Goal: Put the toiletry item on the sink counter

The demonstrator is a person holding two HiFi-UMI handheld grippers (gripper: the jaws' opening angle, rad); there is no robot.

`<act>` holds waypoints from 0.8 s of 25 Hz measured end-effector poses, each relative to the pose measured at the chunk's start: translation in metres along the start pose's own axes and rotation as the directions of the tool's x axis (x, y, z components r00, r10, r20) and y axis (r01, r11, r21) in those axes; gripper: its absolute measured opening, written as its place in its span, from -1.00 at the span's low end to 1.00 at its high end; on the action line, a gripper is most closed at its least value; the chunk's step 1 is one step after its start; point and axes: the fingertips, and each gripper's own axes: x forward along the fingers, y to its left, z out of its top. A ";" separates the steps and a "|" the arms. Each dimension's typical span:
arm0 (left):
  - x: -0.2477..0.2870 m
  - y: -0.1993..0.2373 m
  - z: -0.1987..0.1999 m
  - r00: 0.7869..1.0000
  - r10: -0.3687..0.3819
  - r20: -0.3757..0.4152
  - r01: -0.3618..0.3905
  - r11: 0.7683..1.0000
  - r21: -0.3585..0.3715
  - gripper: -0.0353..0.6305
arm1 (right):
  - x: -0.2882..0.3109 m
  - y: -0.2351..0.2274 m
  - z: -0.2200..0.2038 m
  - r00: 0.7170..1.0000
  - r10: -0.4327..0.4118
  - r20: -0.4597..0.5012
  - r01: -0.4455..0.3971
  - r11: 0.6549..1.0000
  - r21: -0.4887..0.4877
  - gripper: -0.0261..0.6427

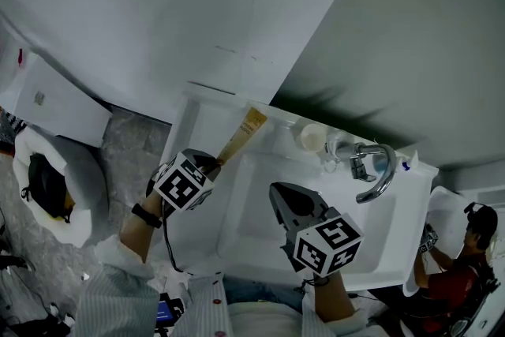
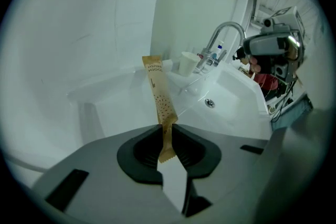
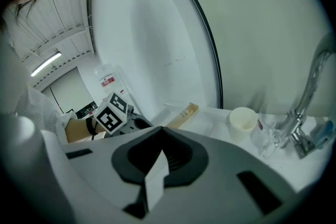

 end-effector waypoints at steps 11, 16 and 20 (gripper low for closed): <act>0.024 0.006 -0.015 0.995 -0.009 -0.097 0.011 1.000 0.016 -0.70 | 0.007 -0.012 -0.010 1.000 -0.005 -0.031 0.006 1.000 0.031 -0.89; 0.028 0.009 -0.016 0.994 -0.006 -0.107 0.009 1.000 0.026 -0.68 | 0.009 -0.016 -0.012 0.999 -0.006 -0.036 0.007 0.999 0.042 -0.89; 0.030 0.010 -0.016 0.995 -0.009 -0.099 0.010 1.000 0.017 -0.66 | 0.009 -0.018 -0.014 0.999 -0.006 -0.041 0.008 0.999 0.048 -0.89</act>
